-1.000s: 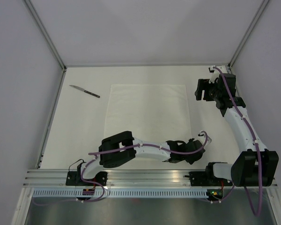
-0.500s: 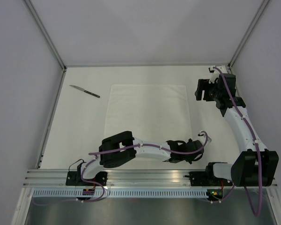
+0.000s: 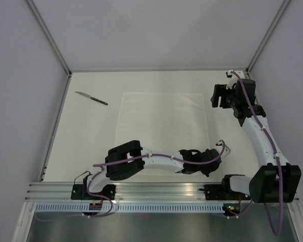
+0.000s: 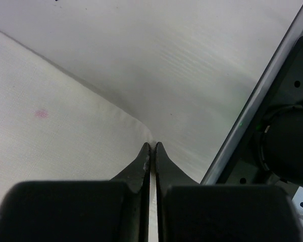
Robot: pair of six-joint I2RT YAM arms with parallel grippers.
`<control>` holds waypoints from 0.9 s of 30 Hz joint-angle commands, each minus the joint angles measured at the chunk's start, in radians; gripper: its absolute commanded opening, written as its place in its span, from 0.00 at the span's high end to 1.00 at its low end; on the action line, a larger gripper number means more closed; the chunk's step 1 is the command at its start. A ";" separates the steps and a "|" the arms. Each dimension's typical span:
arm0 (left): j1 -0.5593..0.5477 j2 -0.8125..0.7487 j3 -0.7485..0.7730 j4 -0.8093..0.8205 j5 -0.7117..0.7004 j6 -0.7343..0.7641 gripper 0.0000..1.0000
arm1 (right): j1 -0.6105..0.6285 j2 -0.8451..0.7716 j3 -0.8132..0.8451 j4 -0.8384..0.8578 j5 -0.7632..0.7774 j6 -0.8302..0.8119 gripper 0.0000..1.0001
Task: Fold the napkin, place the utensils inside, and roll it up
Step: Fold the napkin
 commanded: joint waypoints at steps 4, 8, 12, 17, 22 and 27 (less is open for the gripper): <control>0.073 -0.123 -0.014 0.023 0.039 -0.011 0.98 | 0.003 -0.028 0.028 0.003 0.025 0.009 0.20; 0.198 -0.197 -0.098 0.038 0.108 -0.083 0.98 | 0.003 -0.032 0.028 0.005 0.015 0.006 0.20; 0.326 -0.265 -0.178 0.063 0.204 -0.164 0.98 | 0.003 -0.033 0.028 0.002 0.010 0.004 0.20; 0.484 -0.325 -0.242 0.047 0.276 -0.204 0.98 | 0.003 -0.032 0.028 0.000 0.007 0.003 0.20; 0.622 -0.349 -0.235 -0.043 0.303 -0.216 0.98 | 0.003 -0.032 0.028 0.000 -0.002 0.004 0.20; 0.749 -0.369 -0.207 -0.121 0.320 -0.204 0.98 | 0.003 -0.028 0.030 -0.003 -0.008 0.003 0.19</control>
